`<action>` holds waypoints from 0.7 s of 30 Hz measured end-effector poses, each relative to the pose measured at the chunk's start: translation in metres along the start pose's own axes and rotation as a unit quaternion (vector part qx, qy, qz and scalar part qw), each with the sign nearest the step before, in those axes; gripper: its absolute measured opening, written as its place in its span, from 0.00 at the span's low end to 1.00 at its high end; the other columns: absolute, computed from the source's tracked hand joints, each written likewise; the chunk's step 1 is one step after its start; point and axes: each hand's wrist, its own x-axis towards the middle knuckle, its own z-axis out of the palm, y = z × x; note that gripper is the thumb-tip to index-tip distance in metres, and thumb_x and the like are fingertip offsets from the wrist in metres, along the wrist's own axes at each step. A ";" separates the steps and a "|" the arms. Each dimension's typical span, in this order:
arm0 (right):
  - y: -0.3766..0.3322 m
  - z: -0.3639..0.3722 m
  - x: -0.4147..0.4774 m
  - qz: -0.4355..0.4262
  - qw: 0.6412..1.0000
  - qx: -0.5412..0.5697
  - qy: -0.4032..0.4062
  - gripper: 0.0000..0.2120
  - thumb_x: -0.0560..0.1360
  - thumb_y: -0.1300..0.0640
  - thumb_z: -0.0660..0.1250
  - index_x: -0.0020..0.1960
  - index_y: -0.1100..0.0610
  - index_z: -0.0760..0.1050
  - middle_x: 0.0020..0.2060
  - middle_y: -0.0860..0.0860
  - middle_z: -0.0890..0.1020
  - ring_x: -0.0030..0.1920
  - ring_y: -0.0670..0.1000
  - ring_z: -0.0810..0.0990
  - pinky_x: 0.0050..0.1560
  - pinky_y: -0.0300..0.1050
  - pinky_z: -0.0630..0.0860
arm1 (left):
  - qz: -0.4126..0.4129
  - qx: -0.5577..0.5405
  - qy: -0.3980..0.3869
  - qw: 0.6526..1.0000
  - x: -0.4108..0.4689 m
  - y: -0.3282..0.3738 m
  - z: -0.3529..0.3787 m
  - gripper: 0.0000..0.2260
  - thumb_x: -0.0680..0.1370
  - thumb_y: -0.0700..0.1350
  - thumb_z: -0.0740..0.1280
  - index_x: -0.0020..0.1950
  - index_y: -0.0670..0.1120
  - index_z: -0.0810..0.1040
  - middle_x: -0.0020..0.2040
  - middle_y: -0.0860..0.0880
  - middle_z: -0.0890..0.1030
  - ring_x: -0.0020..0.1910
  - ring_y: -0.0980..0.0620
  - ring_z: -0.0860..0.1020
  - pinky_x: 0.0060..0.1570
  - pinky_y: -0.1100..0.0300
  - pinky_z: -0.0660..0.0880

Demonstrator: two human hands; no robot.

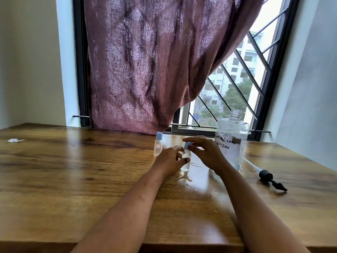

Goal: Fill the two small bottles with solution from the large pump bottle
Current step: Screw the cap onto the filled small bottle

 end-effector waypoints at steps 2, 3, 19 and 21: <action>-0.001 0.000 0.000 0.006 1.000 0.003 -0.004 0.13 0.74 0.61 0.68 0.54 0.47 0.80 0.45 0.43 0.82 0.47 0.43 0.81 0.50 0.35 0.73 | 0.003 0.009 0.002 1.000 0.001 0.000 0.001 0.18 0.75 0.51 0.68 0.63 0.46 0.73 0.55 0.46 0.81 0.55 0.49 0.79 0.56 0.56 0.75; -0.002 0.000 0.000 0.009 1.000 0.000 -0.003 0.13 0.74 0.60 0.68 0.55 0.47 0.80 0.44 0.42 0.83 0.47 0.42 0.81 0.50 0.33 0.73 | 0.003 0.012 0.002 1.000 0.001 -0.001 0.001 0.18 0.75 0.51 0.68 0.63 0.46 0.73 0.55 0.46 0.82 0.55 0.49 0.79 0.56 0.56 0.75; 0.004 0.012 0.002 0.047 0.998 0.039 0.031 0.30 0.64 0.62 0.77 0.63 0.51 0.72 0.44 0.51 0.82 0.44 0.49 0.80 0.47 0.38 0.75 | 0.020 0.012 0.016 1.000 0.002 -0.002 0.002 0.15 0.74 0.51 0.69 0.59 0.49 0.77 0.51 0.47 0.83 0.52 0.51 0.80 0.52 0.56 0.76; 0.003 0.009 0.000 0.060 0.996 0.021 0.056 0.28 0.62 0.59 0.79 0.58 0.52 0.72 0.36 0.48 0.80 0.37 0.45 0.77 0.39 0.31 0.71 | 0.019 0.011 0.015 1.000 0.002 -0.002 0.002 0.15 0.74 0.51 0.69 0.58 0.48 0.77 0.52 0.46 0.83 0.53 0.51 0.80 0.52 0.56 0.76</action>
